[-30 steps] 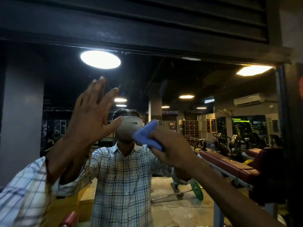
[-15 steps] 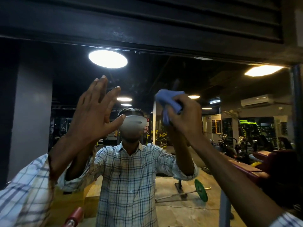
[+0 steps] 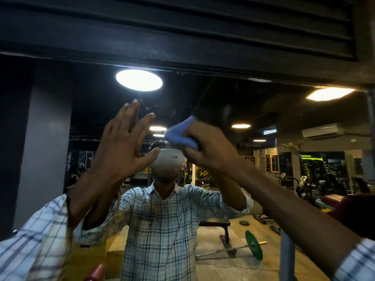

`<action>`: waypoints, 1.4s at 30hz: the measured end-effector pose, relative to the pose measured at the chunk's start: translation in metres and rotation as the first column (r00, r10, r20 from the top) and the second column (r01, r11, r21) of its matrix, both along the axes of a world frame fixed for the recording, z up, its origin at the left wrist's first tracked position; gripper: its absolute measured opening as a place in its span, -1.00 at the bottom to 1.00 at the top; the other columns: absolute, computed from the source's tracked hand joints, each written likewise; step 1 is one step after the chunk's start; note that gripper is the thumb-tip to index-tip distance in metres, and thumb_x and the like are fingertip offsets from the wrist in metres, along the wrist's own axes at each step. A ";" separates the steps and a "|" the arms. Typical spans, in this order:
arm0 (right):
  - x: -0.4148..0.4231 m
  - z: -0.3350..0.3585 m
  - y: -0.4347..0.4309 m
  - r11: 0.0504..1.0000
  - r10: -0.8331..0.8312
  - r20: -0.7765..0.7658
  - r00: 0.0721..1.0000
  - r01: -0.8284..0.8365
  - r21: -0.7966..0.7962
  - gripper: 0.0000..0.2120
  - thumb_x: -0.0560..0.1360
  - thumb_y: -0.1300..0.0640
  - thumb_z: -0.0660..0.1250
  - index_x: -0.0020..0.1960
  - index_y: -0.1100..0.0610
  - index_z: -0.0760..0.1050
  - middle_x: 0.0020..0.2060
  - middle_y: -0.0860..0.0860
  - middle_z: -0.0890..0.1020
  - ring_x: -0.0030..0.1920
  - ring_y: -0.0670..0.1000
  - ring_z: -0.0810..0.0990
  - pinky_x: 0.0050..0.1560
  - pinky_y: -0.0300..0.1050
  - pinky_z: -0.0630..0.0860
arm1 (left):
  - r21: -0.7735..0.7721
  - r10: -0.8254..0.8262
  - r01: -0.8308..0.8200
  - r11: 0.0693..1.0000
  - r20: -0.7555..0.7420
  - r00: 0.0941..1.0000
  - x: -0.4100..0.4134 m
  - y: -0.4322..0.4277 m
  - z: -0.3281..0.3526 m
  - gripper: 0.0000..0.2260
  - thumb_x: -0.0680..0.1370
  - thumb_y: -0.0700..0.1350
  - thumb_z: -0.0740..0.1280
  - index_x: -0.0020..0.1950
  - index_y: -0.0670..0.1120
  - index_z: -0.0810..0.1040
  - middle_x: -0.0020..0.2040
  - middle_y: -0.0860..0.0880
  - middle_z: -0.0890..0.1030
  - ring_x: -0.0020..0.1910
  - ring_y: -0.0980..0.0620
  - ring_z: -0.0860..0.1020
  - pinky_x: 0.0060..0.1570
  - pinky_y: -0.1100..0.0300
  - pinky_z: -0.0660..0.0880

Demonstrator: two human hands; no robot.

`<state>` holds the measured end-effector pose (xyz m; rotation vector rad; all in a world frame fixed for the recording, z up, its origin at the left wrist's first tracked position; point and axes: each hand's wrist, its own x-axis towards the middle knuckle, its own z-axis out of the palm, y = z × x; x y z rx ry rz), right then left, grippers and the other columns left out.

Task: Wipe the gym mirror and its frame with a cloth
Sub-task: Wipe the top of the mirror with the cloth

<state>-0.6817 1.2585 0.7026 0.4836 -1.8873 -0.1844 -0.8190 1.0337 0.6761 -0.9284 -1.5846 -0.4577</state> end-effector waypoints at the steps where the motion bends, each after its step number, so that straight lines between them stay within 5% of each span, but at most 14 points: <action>1: 0.002 0.005 0.001 0.997 -0.010 0.053 0.999 0.005 0.078 -0.87 0.53 0.14 0.39 0.06 0.13 0.53 -0.08 -0.09 0.49 -0.11 -0.13 0.46 -0.08 -0.24 0.44 | 0.001 -0.002 0.002 1.000 0.001 1.000 0.000 -0.001 0.000 -0.21 0.50 0.37 0.23 0.67 0.09 0.16 0.71 -0.08 -0.09 0.68 -0.12 -0.08 0.54 -0.20 0.10; 6: 0.016 0.062 0.023 0.894 -0.081 -0.353 0.932 -0.088 -0.439 -0.77 0.55 0.18 0.42 0.20 0.17 0.55 0.05 -0.04 0.56 -0.05 -0.25 0.50 0.10 -0.35 0.51 | 0.009 0.007 -0.007 1.000 -0.007 1.000 -0.004 -0.007 0.001 -0.21 0.51 0.38 0.24 0.67 0.10 0.16 0.71 -0.06 -0.08 0.69 -0.10 -0.08 0.55 -0.23 0.14; 8: 0.006 0.059 0.005 0.937 -0.058 -0.319 0.946 -0.059 -0.344 -0.79 0.56 0.22 0.41 0.19 0.17 0.54 0.04 -0.04 0.54 -0.06 -0.28 0.51 0.05 -0.36 0.50 | 0.002 0.019 -0.019 1.000 -0.007 1.000 -0.004 -0.008 0.001 -0.20 0.51 0.39 0.23 0.68 0.10 0.15 0.71 -0.06 -0.09 0.69 -0.11 -0.08 0.55 -0.23 0.13; 11: -0.007 0.055 -0.013 0.998 -0.031 -0.065 0.997 0.035 0.056 -0.84 0.49 0.14 0.40 0.05 0.15 0.55 -0.08 0.03 0.57 -0.08 -0.05 0.53 -0.02 0.01 0.52 | 0.003 0.016 -0.016 1.000 -0.009 1.000 -0.004 -0.008 0.001 -0.20 0.51 0.39 0.22 0.68 0.09 0.15 0.71 -0.07 -0.09 0.69 -0.11 -0.07 0.55 -0.21 0.11; 13: -0.004 0.077 -0.004 0.999 -0.033 -0.164 0.986 0.032 -0.006 -0.82 0.48 0.13 0.41 0.05 0.16 0.57 -0.07 0.05 0.60 -0.07 -0.03 0.55 0.00 0.04 0.54 | 0.001 0.016 -0.016 1.000 -0.010 1.000 -0.005 -0.009 0.001 -0.20 0.51 0.39 0.23 0.68 0.09 0.15 0.71 -0.07 -0.08 0.69 -0.10 -0.08 0.56 -0.20 0.10; 17: 0.002 0.102 0.007 0.860 -0.070 -0.421 0.904 -0.159 -0.484 -0.84 0.55 0.16 0.42 0.13 0.12 0.56 -0.01 -0.08 0.58 -0.11 -0.22 0.55 0.11 -0.21 0.58 | 0.002 0.014 -0.014 1.000 -0.012 1.000 -0.006 -0.012 -0.001 -0.21 0.52 0.39 0.22 0.68 0.08 0.16 0.71 -0.06 -0.08 0.69 -0.08 -0.09 0.55 -0.18 0.08; 22: -0.006 0.072 -0.031 0.996 0.083 -0.058 0.995 -0.082 0.019 -0.90 0.49 0.05 0.32 -0.01 -0.02 0.55 -0.14 -0.10 0.55 -0.13 -0.10 0.53 -0.07 -0.04 0.55 | 0.006 0.021 -0.021 1.000 0.017 1.000 -0.003 -0.012 -0.001 -0.19 0.51 0.41 0.19 0.68 0.10 0.11 0.71 -0.06 -0.10 0.69 -0.10 -0.09 0.56 -0.21 0.09; 26: -0.004 0.097 -0.003 0.897 0.006 -0.373 0.928 -0.169 -0.407 -0.78 0.51 0.10 0.40 0.12 0.15 0.61 0.00 0.02 0.66 -0.08 -0.14 0.61 0.08 -0.16 0.60 | 0.011 0.028 -0.028 1.000 0.043 0.999 -0.003 -0.012 -0.002 -0.18 0.50 0.45 0.16 0.69 0.13 0.09 0.71 -0.05 -0.11 0.69 -0.09 -0.10 0.57 -0.26 0.10; 28: -0.010 0.086 -0.012 0.938 0.057 -0.325 0.944 -0.163 -0.306 -0.86 0.55 0.14 0.35 0.09 0.15 0.58 -0.05 -0.01 0.62 -0.13 -0.16 0.57 0.02 -0.24 0.57 | 0.011 0.029 -0.029 1.000 0.049 0.998 -0.002 -0.012 -0.001 -0.18 0.50 0.45 0.16 0.68 0.14 0.08 0.71 -0.04 -0.12 0.69 -0.09 -0.11 0.57 -0.25 0.08; 31: -0.008 0.074 -0.023 0.997 0.082 -0.099 0.992 -0.080 0.019 -0.82 0.48 0.04 0.30 0.00 0.11 0.58 -0.14 -0.07 0.56 -0.12 -0.06 0.55 -0.03 0.03 0.56 | 0.021 0.024 -0.025 0.999 0.057 0.998 -0.002 -0.014 0.000 -0.17 0.49 0.45 0.19 0.68 0.14 0.08 0.71 -0.03 -0.13 0.69 -0.08 -0.12 0.56 -0.21 0.03; 35: 0.001 0.103 -0.001 0.883 0.010 -0.370 0.929 -0.181 -0.433 -0.75 0.52 0.05 0.37 0.13 0.16 0.61 0.03 0.04 0.66 0.00 -0.10 0.59 0.10 -0.09 0.60 | 0.033 0.048 -0.050 0.998 0.069 0.996 0.000 -0.015 -0.003 -0.17 0.48 0.43 0.18 0.68 0.13 0.08 0.71 -0.04 -0.10 0.69 -0.08 -0.10 0.57 -0.24 0.08; 37: -0.004 0.085 -0.012 0.936 0.030 -0.310 0.950 -0.136 -0.324 -0.81 0.54 0.10 0.34 0.10 0.15 0.59 -0.01 0.02 0.61 -0.02 -0.10 0.54 0.07 -0.09 0.58 | 0.031 0.043 -0.046 0.998 0.082 0.996 0.002 -0.016 -0.004 -0.17 0.48 0.43 0.17 0.68 0.12 0.09 0.71 -0.03 -0.09 0.69 -0.09 -0.09 0.57 -0.26 0.09; 40: -0.008 0.053 -0.020 0.998 0.057 0.015 0.998 -0.057 0.039 -0.86 0.46 0.10 0.37 -0.02 0.13 0.59 -0.14 -0.01 0.59 -0.13 -0.03 0.54 -0.07 0.05 0.53 | 0.027 0.031 -0.033 0.999 0.085 0.996 0.004 -0.021 -0.004 -0.18 0.49 0.44 0.15 0.68 0.12 0.11 0.71 -0.04 -0.09 0.69 -0.11 -0.07 0.56 -0.26 0.10; 42: -0.004 0.060 -0.013 0.990 0.075 -0.084 0.994 -0.084 -0.113 -0.88 0.49 0.12 0.40 0.02 0.10 0.58 -0.09 -0.04 0.59 -0.13 -0.10 0.53 -0.05 -0.09 0.54 | 0.021 0.038 -0.040 0.999 0.081 0.996 0.002 -0.025 -0.004 -0.19 0.49 0.43 0.15 0.67 0.13 0.11 0.71 -0.03 -0.09 0.69 -0.11 -0.06 0.55 -0.26 0.12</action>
